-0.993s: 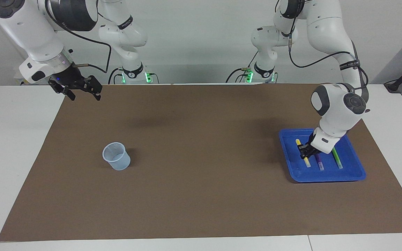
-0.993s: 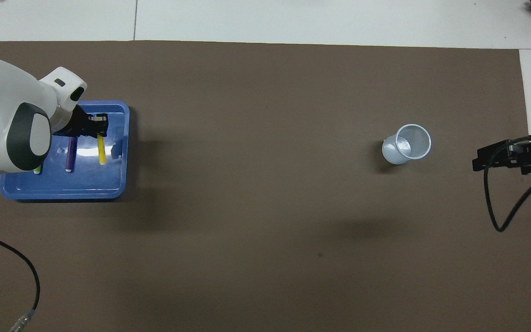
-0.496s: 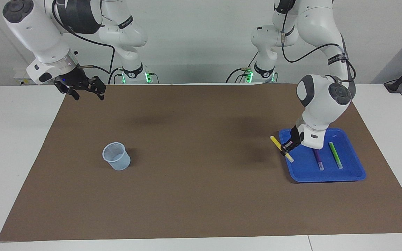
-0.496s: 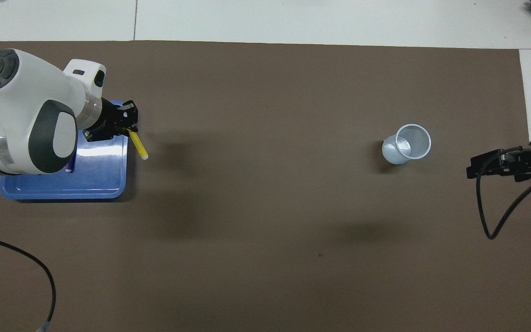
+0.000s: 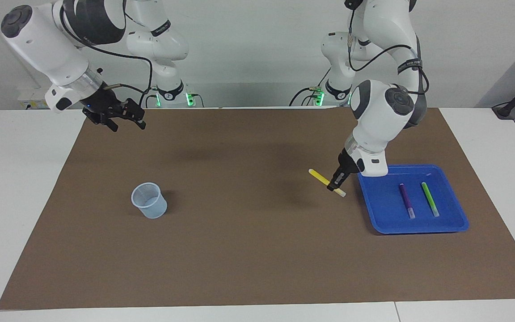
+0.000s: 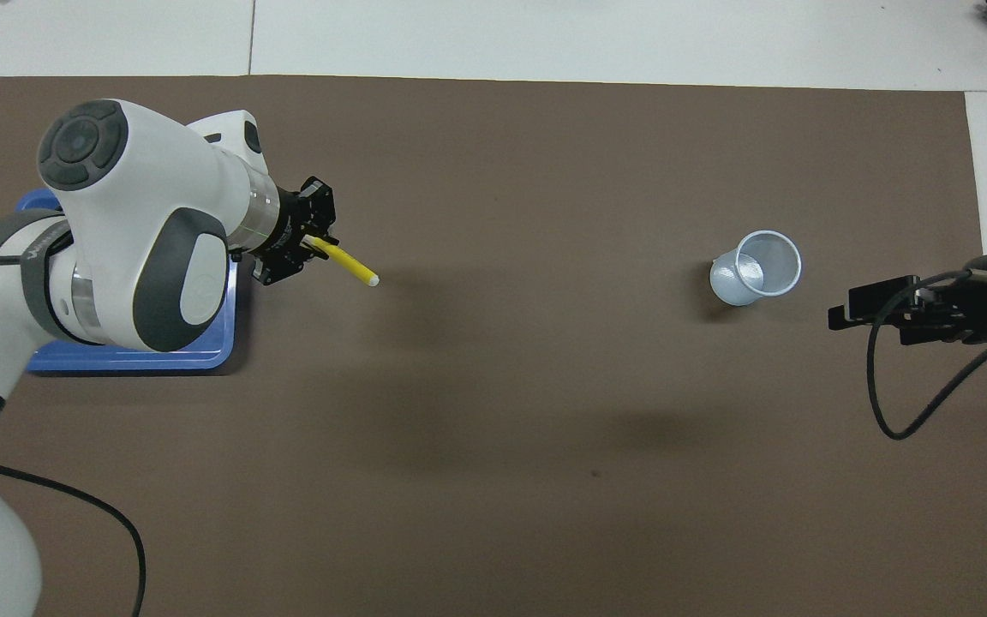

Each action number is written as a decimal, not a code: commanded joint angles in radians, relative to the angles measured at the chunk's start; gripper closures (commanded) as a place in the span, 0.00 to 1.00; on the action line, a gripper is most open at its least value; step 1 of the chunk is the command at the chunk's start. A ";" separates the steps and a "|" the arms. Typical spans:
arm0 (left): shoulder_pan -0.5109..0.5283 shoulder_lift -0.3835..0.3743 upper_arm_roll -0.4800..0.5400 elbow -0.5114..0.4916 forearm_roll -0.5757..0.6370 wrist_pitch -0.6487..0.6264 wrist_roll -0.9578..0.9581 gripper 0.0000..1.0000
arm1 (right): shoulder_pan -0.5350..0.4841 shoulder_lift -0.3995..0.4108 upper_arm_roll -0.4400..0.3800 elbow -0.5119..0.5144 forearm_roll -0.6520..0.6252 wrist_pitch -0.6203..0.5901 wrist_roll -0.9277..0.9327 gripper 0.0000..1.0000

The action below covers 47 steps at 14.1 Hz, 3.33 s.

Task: Transfer and insert pens with both arms
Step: 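Lift the yellow pen with the left gripper toward the right gripper, then grasp the yellow pen with the right gripper while the left gripper releases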

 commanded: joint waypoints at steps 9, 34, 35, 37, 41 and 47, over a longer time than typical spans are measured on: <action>-0.273 -0.019 0.005 0.036 -0.016 0.119 -0.814 1.00 | 0.113 -0.028 0.010 -0.183 0.442 0.242 -0.248 0.00; -0.472 -0.006 -0.003 -0.067 -0.027 0.578 -1.105 1.00 | 0.178 0.113 0.023 -0.148 0.674 0.389 -0.367 0.44; -0.472 -0.003 -0.003 -0.067 -0.027 0.586 -1.105 1.00 | 0.178 0.116 0.023 -0.139 0.673 0.389 -0.354 0.45; -0.472 -0.001 -0.003 -0.067 -0.027 0.595 -1.105 1.00 | 0.178 0.116 0.023 -0.136 0.671 0.389 -0.353 0.47; -0.471 0.016 -0.003 -0.058 -0.028 0.616 -1.106 1.00 | 0.179 0.113 0.023 -0.137 0.665 0.389 -0.351 0.51; -0.472 0.024 -0.003 -0.053 -0.030 0.622 -1.108 1.00 | 0.179 0.112 0.023 -0.139 0.662 0.376 -0.348 0.80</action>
